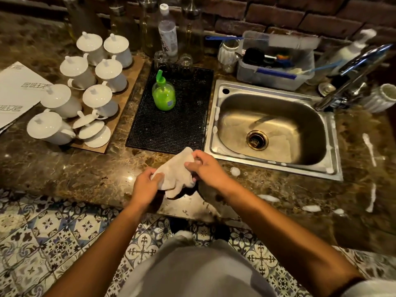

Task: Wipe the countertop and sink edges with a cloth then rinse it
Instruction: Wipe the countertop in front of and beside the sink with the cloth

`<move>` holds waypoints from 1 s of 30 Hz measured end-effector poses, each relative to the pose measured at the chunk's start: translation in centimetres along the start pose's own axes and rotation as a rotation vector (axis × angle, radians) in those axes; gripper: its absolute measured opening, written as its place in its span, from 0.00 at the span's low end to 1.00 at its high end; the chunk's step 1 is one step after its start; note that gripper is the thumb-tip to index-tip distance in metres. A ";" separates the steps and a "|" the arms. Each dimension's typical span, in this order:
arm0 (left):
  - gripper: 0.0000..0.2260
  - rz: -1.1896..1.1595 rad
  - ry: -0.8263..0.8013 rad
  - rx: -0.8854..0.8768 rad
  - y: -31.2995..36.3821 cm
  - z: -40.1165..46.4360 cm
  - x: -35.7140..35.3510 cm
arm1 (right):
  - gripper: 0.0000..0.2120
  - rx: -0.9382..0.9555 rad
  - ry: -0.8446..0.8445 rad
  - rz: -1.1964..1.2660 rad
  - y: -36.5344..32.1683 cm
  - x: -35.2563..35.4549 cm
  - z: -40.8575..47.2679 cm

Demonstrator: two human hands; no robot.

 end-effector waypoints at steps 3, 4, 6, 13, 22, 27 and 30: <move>0.07 -0.042 -0.016 0.014 1.3 -1.7 -1.4 | 0.08 0.035 -0.051 -0.027 -1.8 0.8 -2.2; 0.08 -0.060 -0.037 0.018 1.8 -2.4 -1.9 | 0.07 0.051 -0.066 -0.030 -2.4 1.0 -3.0; 0.10 -0.190 -0.111 0.067 2.7 -3.7 -3.2 | 0.05 0.088 -0.095 0.012 -3.6 1.6 -4.7; 0.19 -0.959 -0.446 0.225 7.9 -9.0 -8.1 | 0.03 0.135 -0.091 0.299 -6.8 5.5 -10.5; 0.07 -0.927 -0.285 -0.119 15.0 -14.6 -8.9 | 0.05 0.159 0.205 0.280 -4.4 14.5 -16.6; 0.09 -0.862 -0.366 -0.180 17.0 -18.4 -10.9 | 0.16 0.010 0.011 0.469 -0.1 14.9 -16.5; 0.09 -0.755 -0.379 -0.187 16.8 -19.3 -11.6 | 0.23 -0.065 -0.172 0.731 0.7 13.9 -17.1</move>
Point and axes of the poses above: each hand's wrist, its own z-axis towards the middle knuckle, its own x-axis out of the back of the hand, y = z × x, the point moved 5 cm from there along z, towards the middle knuckle, and after that the axes turned 4 degrees about z, right-handed, at the moved point
